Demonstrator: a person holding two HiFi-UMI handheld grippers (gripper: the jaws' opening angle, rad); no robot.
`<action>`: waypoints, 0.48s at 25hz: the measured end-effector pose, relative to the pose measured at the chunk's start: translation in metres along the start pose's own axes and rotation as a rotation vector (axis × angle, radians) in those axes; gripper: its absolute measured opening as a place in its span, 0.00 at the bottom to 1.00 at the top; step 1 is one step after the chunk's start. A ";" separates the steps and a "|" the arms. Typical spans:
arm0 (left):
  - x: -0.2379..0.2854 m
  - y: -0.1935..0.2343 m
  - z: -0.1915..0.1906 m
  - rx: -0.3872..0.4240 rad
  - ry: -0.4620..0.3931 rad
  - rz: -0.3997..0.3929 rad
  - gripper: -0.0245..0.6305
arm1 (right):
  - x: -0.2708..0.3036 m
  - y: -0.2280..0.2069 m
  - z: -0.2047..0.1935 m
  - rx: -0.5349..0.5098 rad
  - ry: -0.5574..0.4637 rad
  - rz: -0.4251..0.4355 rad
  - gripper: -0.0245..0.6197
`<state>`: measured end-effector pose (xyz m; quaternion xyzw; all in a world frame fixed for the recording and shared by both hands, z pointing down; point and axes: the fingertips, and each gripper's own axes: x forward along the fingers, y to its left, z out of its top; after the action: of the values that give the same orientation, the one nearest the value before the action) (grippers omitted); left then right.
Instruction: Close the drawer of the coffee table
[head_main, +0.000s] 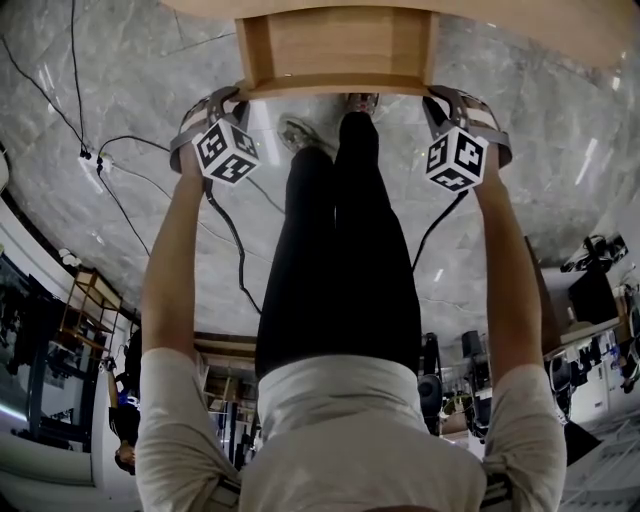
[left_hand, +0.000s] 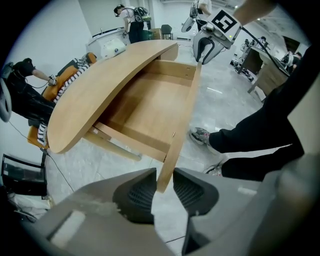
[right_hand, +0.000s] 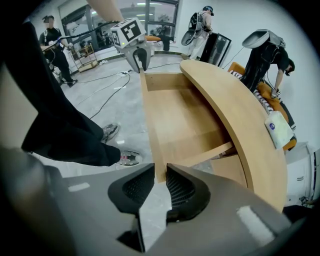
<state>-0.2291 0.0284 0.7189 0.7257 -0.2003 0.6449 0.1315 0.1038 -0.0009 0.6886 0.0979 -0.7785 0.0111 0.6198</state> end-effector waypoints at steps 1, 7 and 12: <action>0.000 0.000 0.000 -0.002 0.004 -0.003 0.24 | 0.000 0.000 0.000 -0.002 0.000 0.006 0.16; -0.002 0.006 0.005 -0.051 0.024 0.027 0.24 | -0.001 -0.012 0.000 0.011 -0.015 0.005 0.16; 0.001 0.010 0.010 -0.083 0.025 0.044 0.24 | 0.001 -0.026 0.000 0.003 -0.024 -0.006 0.16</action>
<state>-0.2248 0.0154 0.7177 0.7069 -0.2408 0.6480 0.1498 0.1080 -0.0262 0.6870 0.1014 -0.7855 0.0094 0.6104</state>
